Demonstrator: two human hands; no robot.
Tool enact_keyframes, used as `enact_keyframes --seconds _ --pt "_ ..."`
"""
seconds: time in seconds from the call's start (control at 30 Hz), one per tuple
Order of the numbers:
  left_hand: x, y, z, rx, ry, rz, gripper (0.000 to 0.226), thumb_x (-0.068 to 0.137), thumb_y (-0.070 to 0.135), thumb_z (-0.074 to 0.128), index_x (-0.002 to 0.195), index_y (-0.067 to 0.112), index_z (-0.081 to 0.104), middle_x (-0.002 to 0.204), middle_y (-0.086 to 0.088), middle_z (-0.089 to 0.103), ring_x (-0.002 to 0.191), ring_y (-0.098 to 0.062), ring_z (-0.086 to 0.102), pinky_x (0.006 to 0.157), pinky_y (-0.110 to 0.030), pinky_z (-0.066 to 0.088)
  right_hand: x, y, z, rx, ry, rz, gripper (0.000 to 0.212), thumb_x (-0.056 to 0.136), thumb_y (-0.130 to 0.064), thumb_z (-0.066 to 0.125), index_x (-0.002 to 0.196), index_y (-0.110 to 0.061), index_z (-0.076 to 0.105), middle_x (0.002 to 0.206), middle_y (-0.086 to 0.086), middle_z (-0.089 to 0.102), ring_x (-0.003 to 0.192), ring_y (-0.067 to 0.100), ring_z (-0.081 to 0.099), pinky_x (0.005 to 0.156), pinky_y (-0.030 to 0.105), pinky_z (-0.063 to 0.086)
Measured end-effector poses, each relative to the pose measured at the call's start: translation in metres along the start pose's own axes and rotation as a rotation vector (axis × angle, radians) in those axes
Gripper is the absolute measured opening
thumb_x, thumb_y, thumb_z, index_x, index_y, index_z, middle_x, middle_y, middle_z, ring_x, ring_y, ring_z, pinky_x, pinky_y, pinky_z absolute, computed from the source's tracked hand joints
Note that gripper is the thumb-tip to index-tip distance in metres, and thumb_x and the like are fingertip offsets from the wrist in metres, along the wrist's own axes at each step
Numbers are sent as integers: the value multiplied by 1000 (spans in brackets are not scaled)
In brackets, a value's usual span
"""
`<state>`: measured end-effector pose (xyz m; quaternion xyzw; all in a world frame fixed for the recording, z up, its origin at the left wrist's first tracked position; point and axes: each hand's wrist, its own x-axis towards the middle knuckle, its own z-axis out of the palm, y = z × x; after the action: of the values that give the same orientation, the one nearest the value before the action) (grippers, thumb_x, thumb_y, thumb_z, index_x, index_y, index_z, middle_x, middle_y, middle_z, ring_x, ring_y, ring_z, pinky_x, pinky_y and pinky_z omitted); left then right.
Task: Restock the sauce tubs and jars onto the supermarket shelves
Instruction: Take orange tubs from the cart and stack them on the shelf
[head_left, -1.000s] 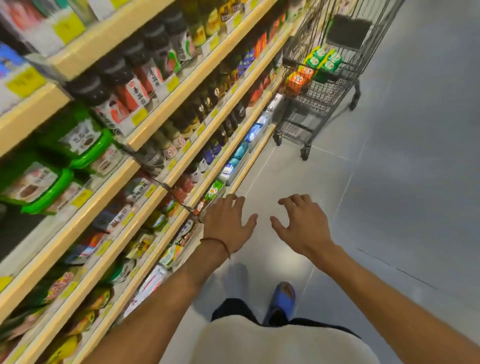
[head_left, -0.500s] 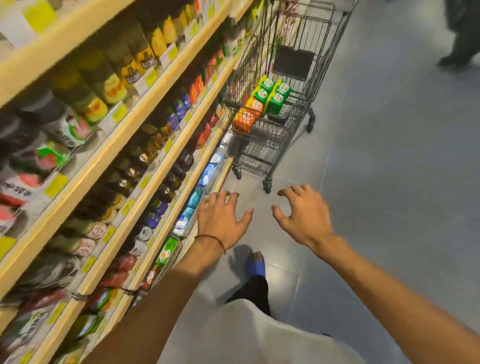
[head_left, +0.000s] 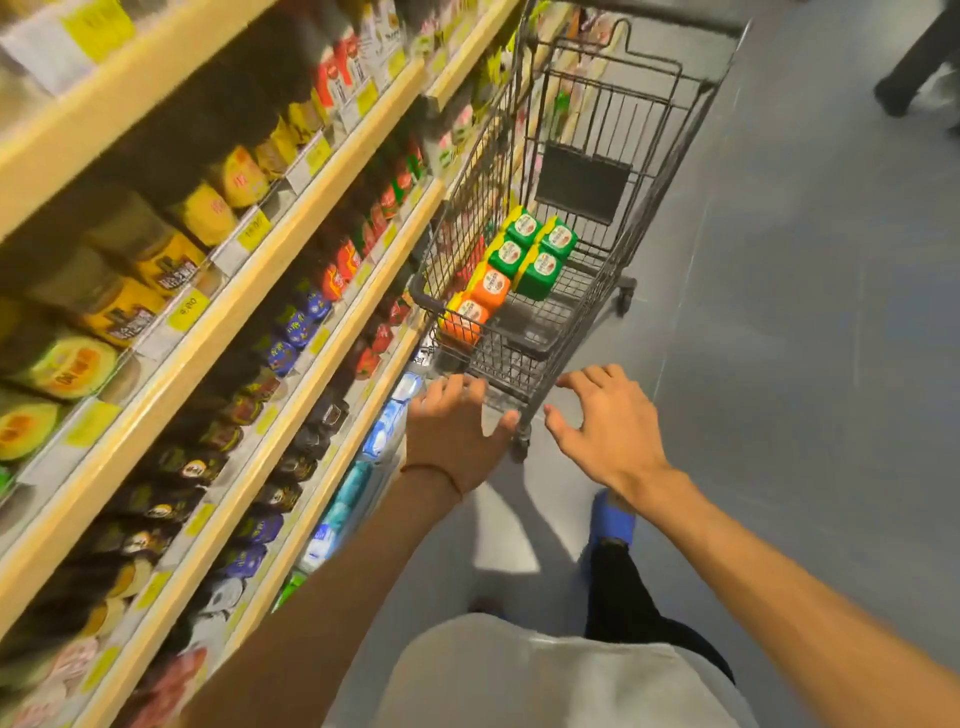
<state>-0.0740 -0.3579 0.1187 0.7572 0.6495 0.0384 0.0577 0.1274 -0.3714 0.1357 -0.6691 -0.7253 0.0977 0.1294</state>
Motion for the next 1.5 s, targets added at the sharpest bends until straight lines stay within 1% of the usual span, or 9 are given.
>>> enact_keyframes --seconds 0.13,0.27,0.37,0.53,0.73,0.83,1.0,1.23,1.5 --pt "61 32 4 -43 -91 -126 66 88 67 34 128 23 61 131 -4 62 120 -31 56 96 -42 44 71 47 -1 45 4 -117 26 85 -38 68 100 -18 74 92 1 72 91 29 63 70 37 51" --pt "108 66 11 -87 -85 -232 61 90 66 39 130 24 58 124 -5 63 114 -32 57 90 -42 45 132 94 -2 57 -44 -230 33 87 -41 58 98 -14 74 88 3 69 90 29 62 69 39 53" --pt "139 82 17 -142 -112 -327 58 94 63 47 136 23 55 128 -6 61 120 -32 53 92 -43 45 175 119 -3 51 -118 -328 32 87 -39 62 101 -13 74 91 4 71 92 30 63 72 39 51" --pt "198 93 28 -104 -139 -449 55 94 63 45 128 22 58 122 -5 62 113 -29 58 87 -39 45 250 138 5 -48 -283 -454 41 88 -44 54 106 -13 73 96 6 72 97 32 63 76 42 54" --pt "267 74 58 -229 -202 -584 60 93 66 42 135 25 53 134 -5 55 121 -30 51 99 -46 43 339 135 30 -157 -441 -540 51 88 -51 43 113 -15 70 102 5 71 103 30 61 86 44 52" --pt "293 65 69 -243 -275 -638 65 94 64 41 145 23 44 147 -6 48 131 -31 46 105 -47 39 373 132 45 -159 -490 -555 47 87 -49 46 111 -16 70 103 6 71 106 31 60 90 44 49" --pt "328 60 84 -293 -250 -774 65 94 66 37 138 21 54 135 -4 58 124 -31 53 98 -45 45 423 140 68 -106 -561 -637 36 88 -40 60 112 -15 71 102 7 72 102 30 62 90 45 49" --pt "372 67 122 -399 -338 -1098 64 96 63 42 148 25 44 149 -5 48 134 -33 46 107 -47 43 493 154 115 -105 -746 -743 35 90 -38 63 115 -14 69 112 8 70 116 32 56 94 46 46" --pt "382 50 189 -587 -217 -1394 65 94 57 52 147 22 42 151 -10 42 139 -35 38 111 -54 37 512 163 187 -78 -742 -801 36 81 -36 57 101 -12 74 97 9 72 100 35 62 76 43 52"
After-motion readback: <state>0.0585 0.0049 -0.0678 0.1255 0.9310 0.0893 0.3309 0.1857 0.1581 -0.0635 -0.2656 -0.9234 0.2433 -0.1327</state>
